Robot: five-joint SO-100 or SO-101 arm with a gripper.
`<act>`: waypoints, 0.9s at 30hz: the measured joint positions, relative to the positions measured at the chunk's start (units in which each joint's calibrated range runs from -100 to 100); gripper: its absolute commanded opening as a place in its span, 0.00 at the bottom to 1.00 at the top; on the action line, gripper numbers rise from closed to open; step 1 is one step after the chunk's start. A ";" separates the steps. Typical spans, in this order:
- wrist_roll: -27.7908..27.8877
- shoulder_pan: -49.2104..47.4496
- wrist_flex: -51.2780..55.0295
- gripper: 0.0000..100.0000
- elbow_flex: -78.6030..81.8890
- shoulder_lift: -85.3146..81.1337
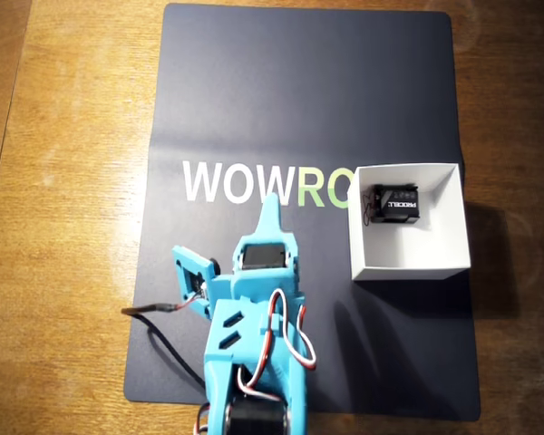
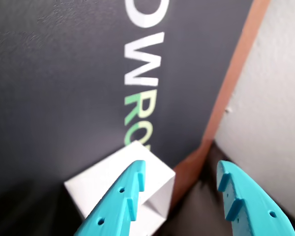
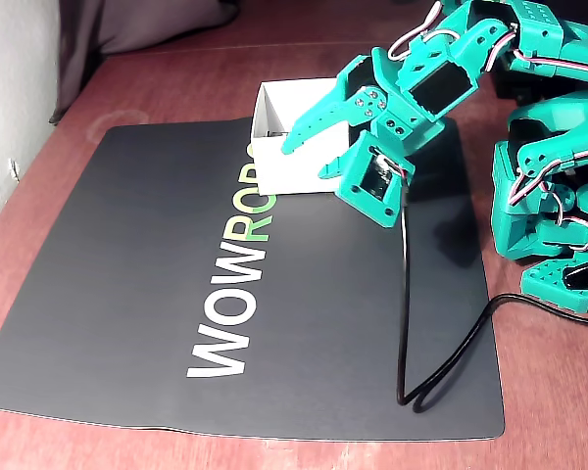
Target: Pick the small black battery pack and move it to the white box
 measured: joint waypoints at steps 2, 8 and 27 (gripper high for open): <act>-2.57 -0.12 -0.26 0.17 0.09 -0.17; -5.52 -1.61 -0.44 0.16 0.55 -1.61; -5.52 -5.44 4.10 0.16 15.36 -18.14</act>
